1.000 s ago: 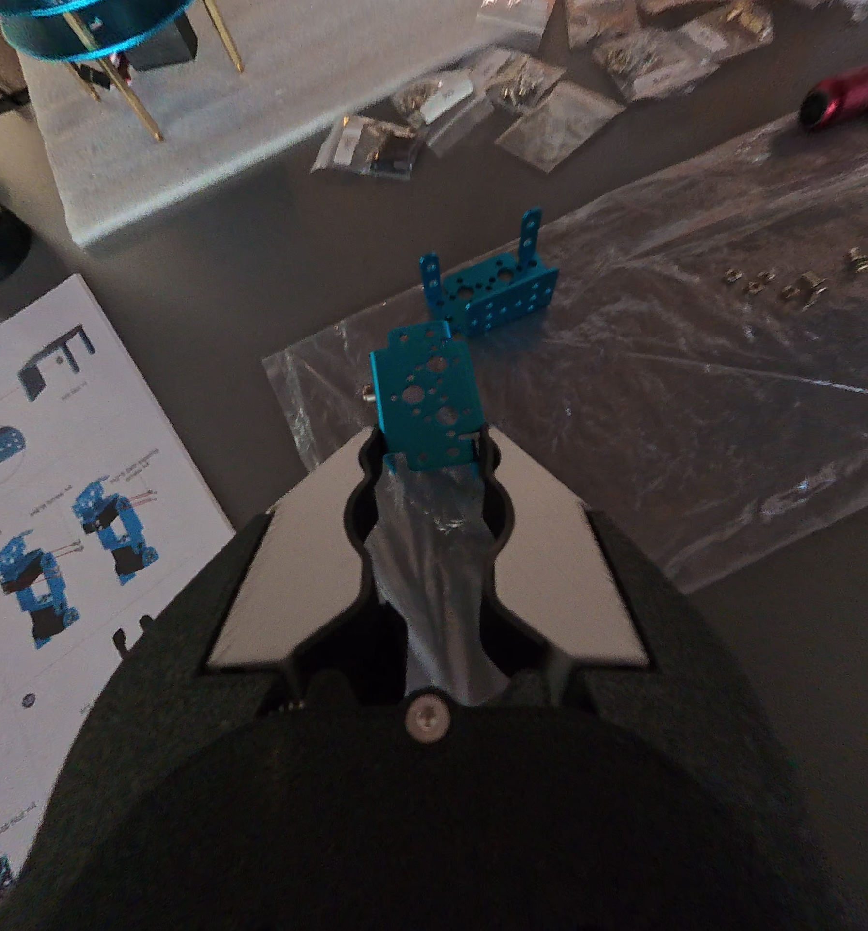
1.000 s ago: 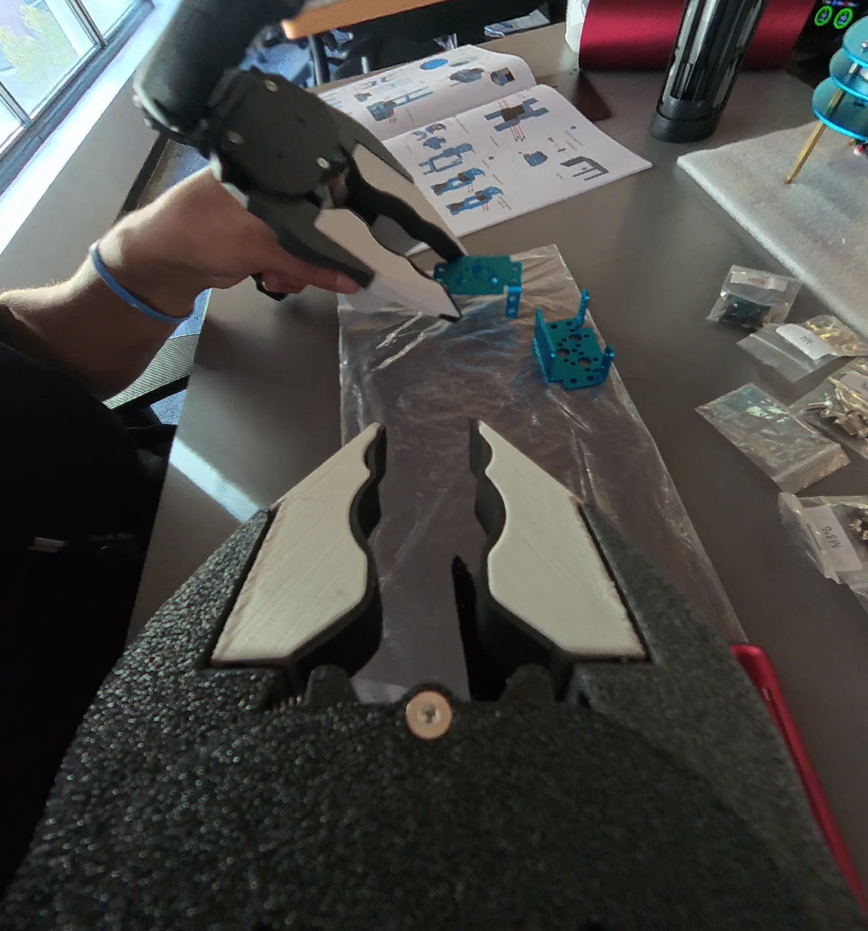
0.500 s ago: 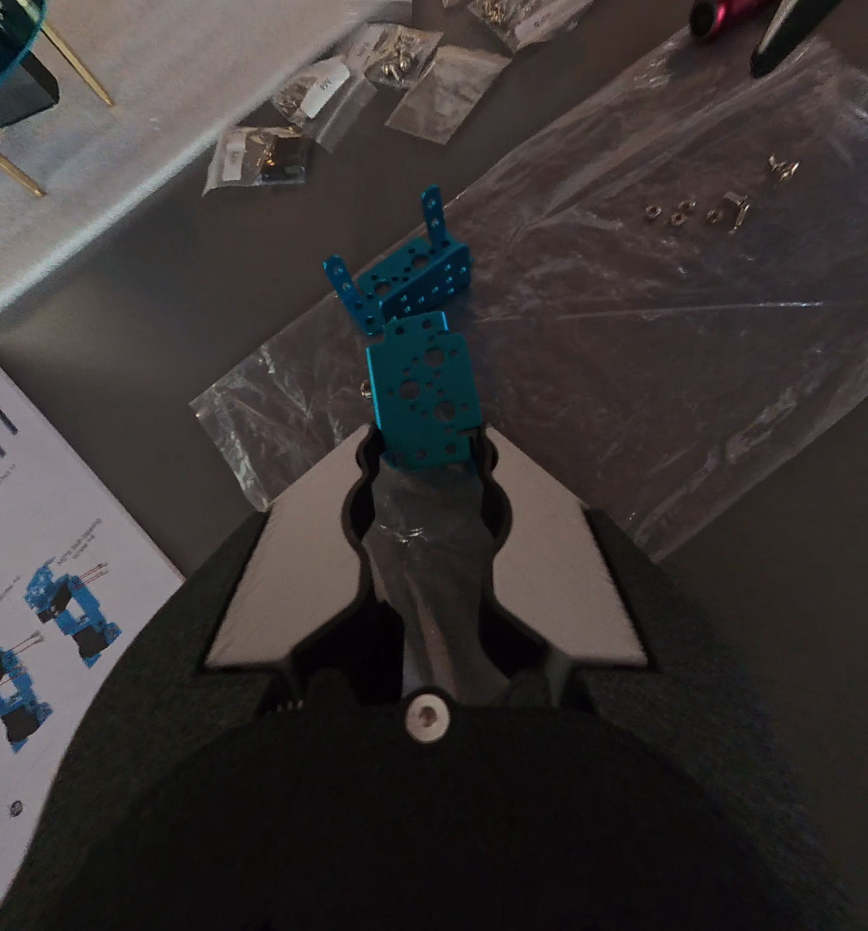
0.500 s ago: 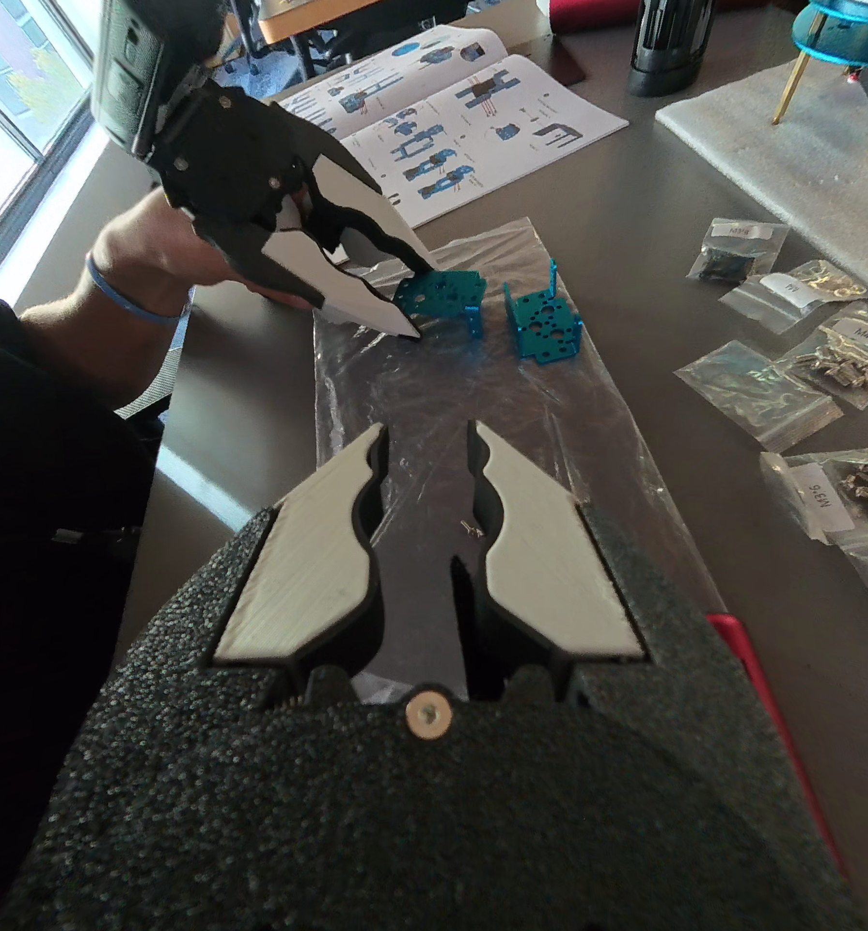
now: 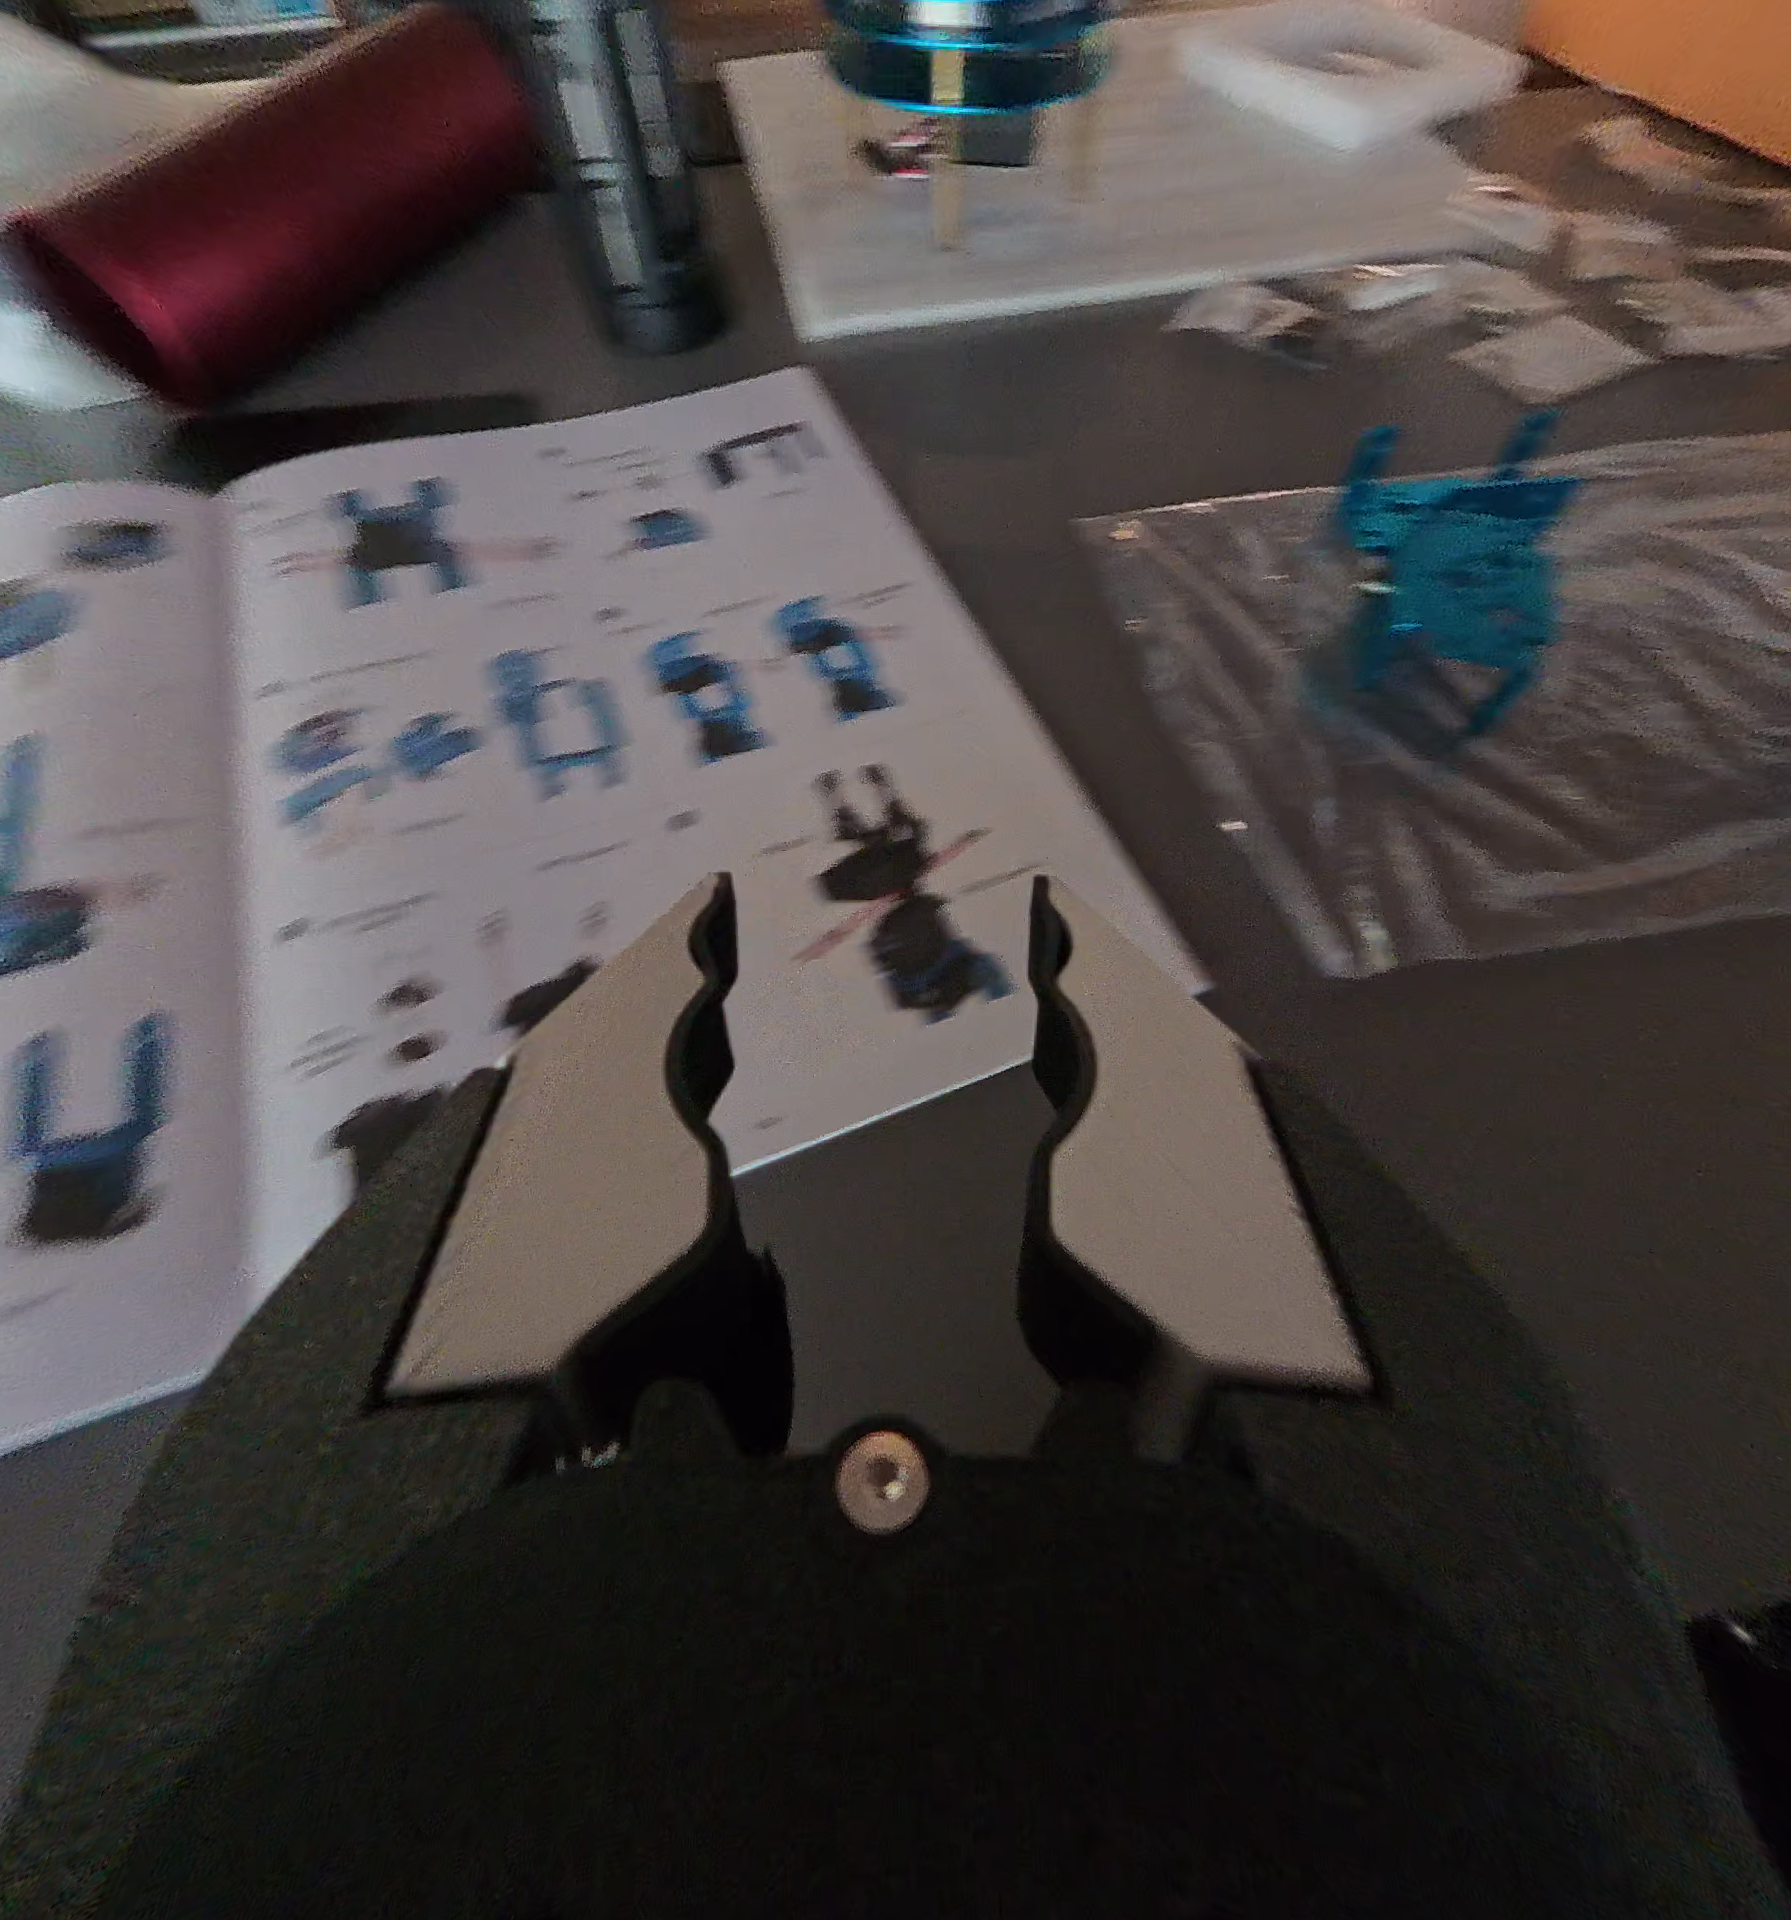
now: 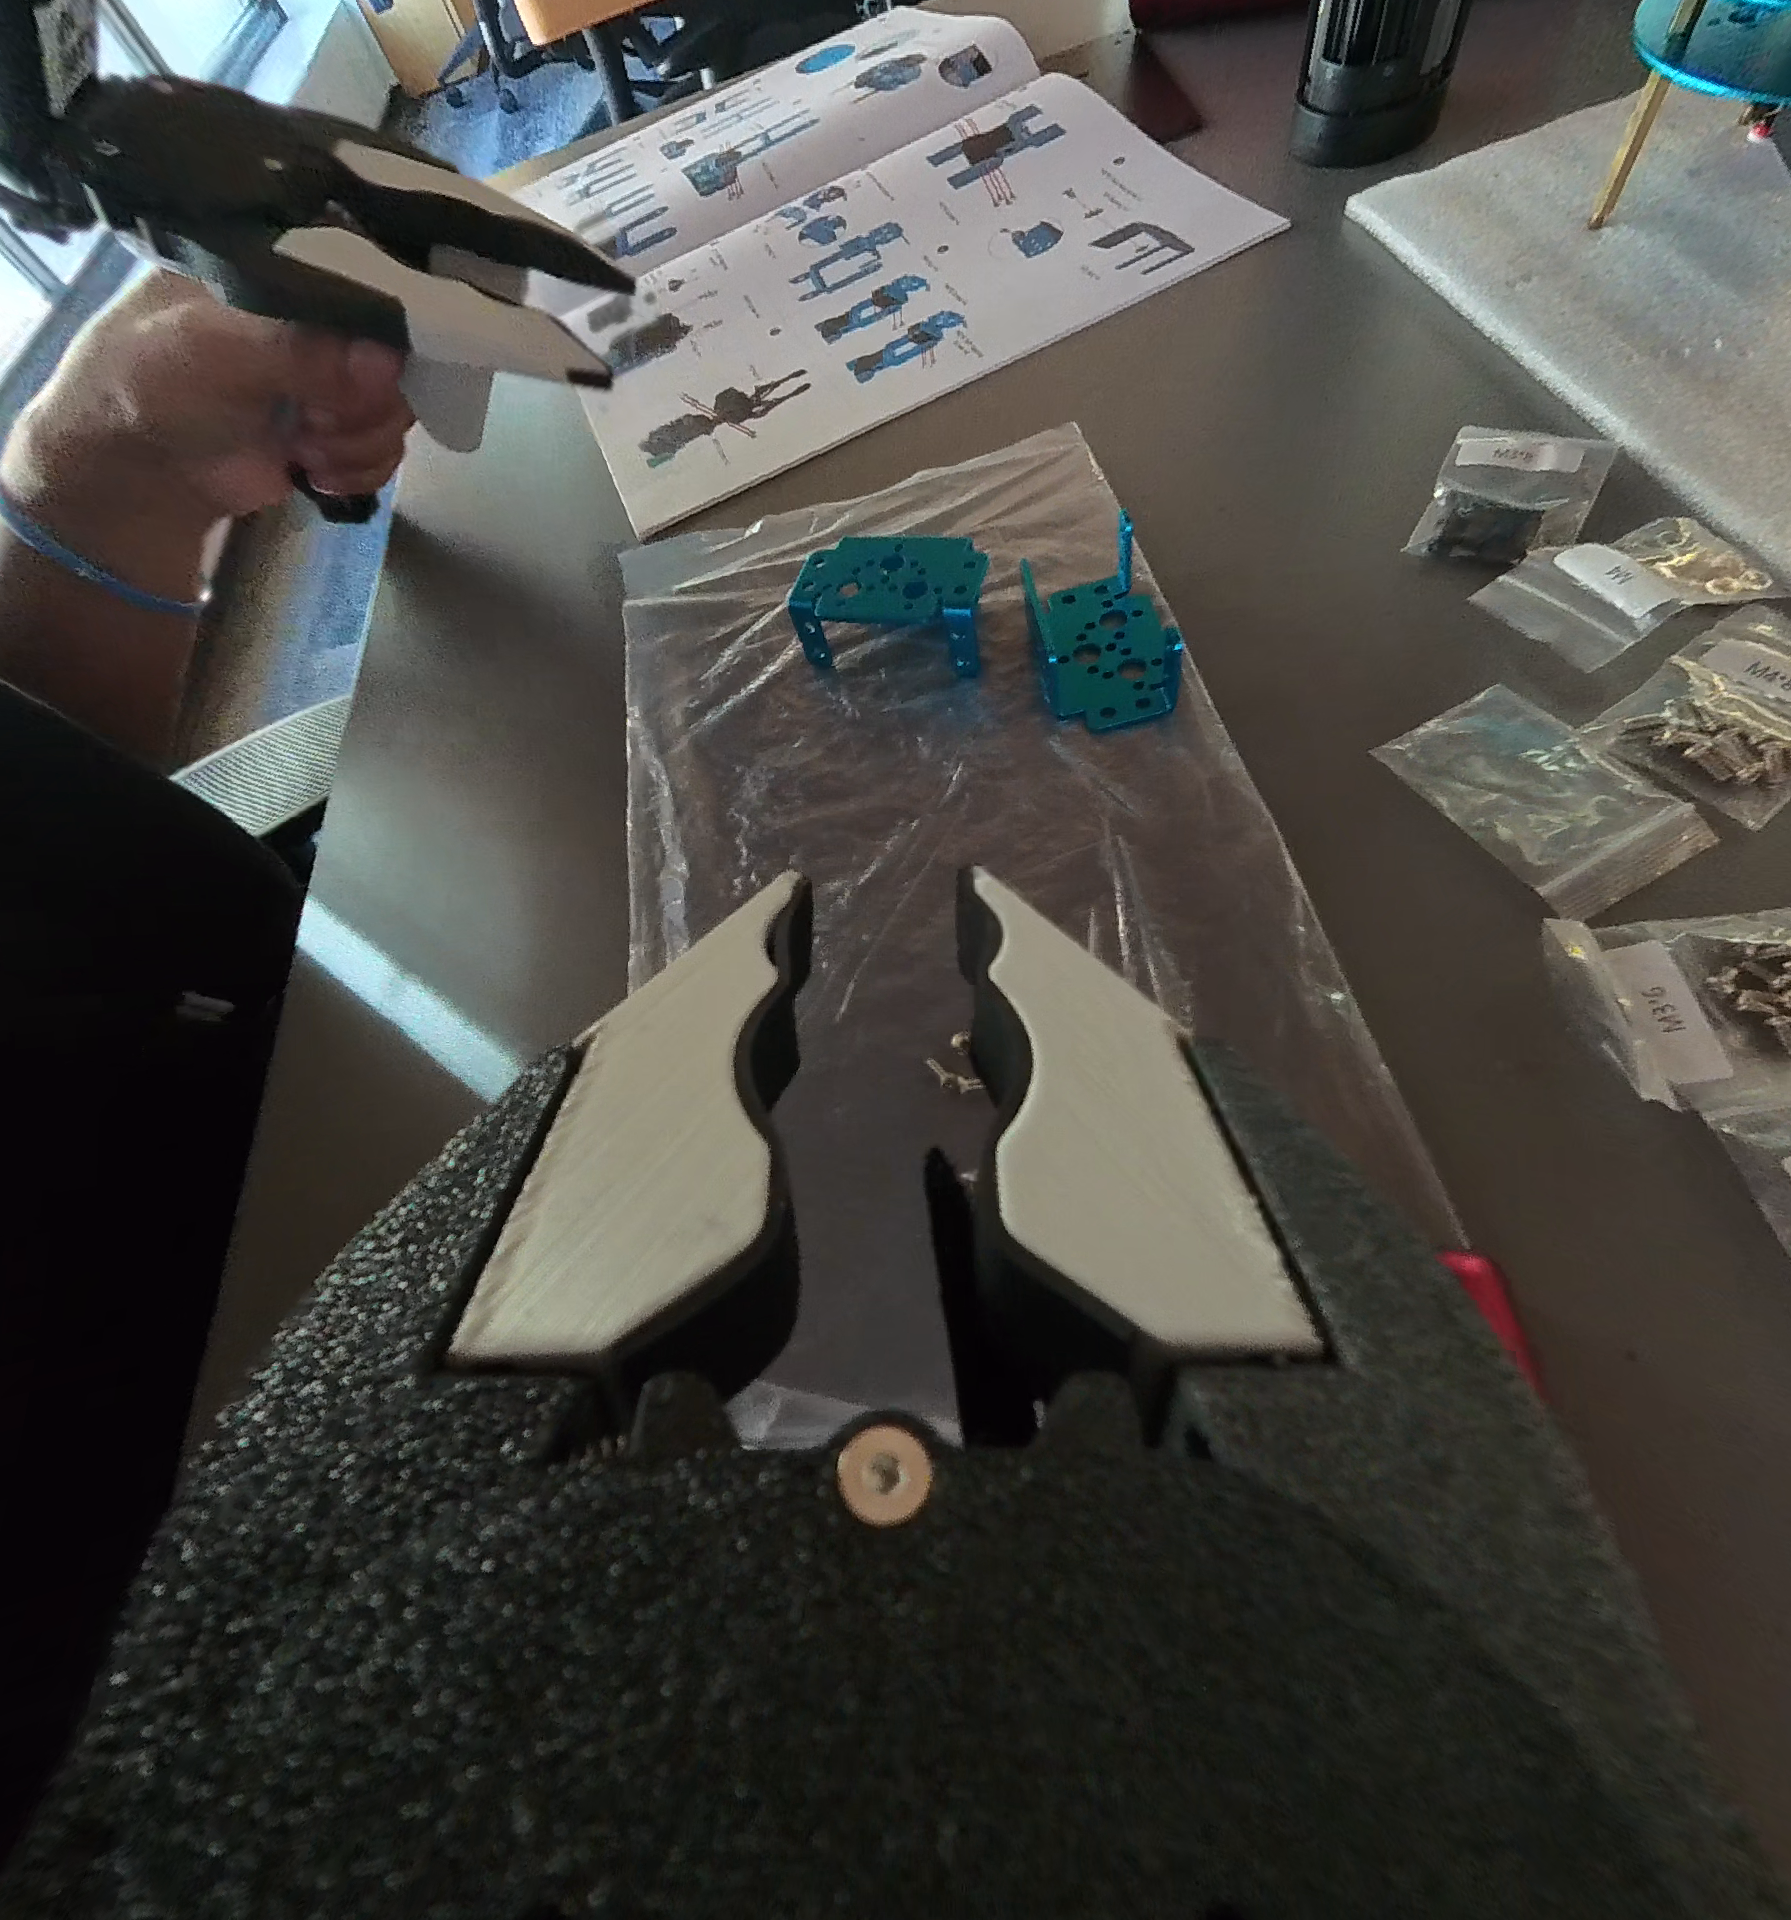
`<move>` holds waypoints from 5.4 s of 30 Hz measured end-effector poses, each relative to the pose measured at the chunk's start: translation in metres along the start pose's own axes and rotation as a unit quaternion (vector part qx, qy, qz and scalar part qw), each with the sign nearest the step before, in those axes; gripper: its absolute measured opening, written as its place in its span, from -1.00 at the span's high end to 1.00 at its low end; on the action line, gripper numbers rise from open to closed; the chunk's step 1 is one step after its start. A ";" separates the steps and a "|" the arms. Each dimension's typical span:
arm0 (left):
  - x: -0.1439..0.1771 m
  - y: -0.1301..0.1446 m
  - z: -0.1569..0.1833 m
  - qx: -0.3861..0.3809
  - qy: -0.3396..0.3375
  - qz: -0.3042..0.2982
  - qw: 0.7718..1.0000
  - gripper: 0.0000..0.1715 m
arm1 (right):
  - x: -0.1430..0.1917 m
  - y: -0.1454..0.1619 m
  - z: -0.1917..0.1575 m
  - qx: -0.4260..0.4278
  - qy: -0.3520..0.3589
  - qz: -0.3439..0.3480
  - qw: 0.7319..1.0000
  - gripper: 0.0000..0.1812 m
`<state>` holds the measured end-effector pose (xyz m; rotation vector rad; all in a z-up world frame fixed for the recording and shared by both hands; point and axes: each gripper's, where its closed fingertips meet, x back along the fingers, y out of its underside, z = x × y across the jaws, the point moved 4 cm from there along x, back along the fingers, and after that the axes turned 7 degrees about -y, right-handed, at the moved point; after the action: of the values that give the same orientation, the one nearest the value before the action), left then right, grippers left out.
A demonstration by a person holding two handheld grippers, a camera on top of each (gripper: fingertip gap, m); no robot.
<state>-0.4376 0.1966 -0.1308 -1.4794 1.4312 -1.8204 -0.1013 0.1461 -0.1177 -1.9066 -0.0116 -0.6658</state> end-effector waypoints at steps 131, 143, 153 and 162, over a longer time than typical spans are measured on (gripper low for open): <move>-0.064 -0.056 0.129 -0.140 0.327 0.033 0.934 0.63 | -0.104 -0.059 0.022 0.653 0.083 -0.001 0.753 0.98; -0.063 -0.056 0.122 -0.200 0.209 0.085 0.953 0.91 | -0.098 -0.056 0.023 0.435 -0.015 -0.065 0.898 0.52; -0.059 -0.054 0.130 -0.261 0.131 0.114 0.950 0.91 | -0.107 -0.060 0.027 0.131 -0.105 -0.108 0.980 0.54; -0.054 -0.061 0.129 -0.271 0.112 0.154 0.944 0.91 | -0.112 -0.076 0.043 0.162 -0.050 -0.071 0.983 0.91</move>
<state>-0.2865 0.2052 -0.1141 -1.1916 2.2711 -1.5031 -0.1996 0.2479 -0.1160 -1.6324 -0.3041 -0.6211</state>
